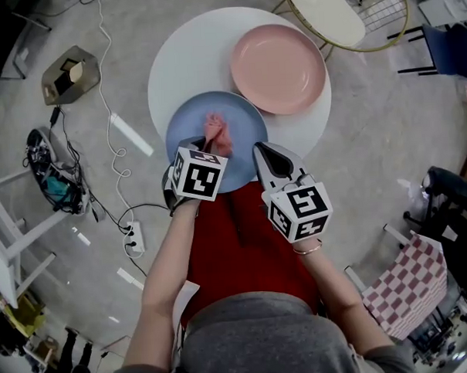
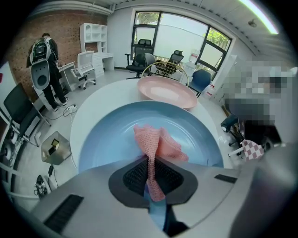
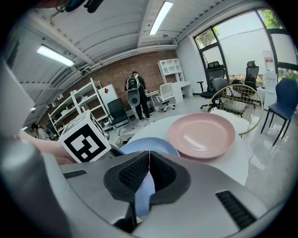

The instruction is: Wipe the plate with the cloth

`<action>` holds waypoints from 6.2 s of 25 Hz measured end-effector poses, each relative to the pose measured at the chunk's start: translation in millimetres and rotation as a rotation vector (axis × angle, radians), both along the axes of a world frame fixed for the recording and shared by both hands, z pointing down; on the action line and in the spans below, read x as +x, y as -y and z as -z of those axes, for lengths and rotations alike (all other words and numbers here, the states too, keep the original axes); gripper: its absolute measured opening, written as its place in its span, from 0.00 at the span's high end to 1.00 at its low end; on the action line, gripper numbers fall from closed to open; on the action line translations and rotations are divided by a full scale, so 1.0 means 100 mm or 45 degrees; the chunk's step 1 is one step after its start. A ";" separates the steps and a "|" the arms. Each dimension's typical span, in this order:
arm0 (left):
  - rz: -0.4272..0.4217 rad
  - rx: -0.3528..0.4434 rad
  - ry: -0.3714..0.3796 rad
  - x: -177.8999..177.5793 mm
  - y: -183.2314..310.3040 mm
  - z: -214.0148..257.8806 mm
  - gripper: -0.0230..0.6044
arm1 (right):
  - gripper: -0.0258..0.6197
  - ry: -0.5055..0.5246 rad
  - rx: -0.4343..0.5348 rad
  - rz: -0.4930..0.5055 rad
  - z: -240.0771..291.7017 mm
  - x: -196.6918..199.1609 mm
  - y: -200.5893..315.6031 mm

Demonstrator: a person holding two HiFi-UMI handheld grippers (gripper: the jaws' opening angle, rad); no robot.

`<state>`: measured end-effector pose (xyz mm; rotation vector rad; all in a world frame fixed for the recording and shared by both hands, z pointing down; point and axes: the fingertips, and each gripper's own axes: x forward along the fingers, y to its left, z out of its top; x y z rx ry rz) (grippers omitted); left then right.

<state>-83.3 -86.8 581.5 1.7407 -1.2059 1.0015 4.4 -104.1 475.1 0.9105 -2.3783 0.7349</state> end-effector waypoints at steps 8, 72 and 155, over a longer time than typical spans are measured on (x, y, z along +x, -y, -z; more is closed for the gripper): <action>0.086 0.003 0.099 -0.25 -0.12 0.04 0.91 | 0.91 0.001 -0.010 0.117 -0.02 -0.18 -0.05; -0.081 0.007 -0.077 0.76 -0.66 0.21 0.91 | 0.91 -0.041 0.001 -0.173 0.06 0.83 -0.64; 0.314 0.630 0.239 -0.84 -0.52 1.61 0.91 | 0.91 0.125 0.250 0.022 0.93 -0.10 -0.33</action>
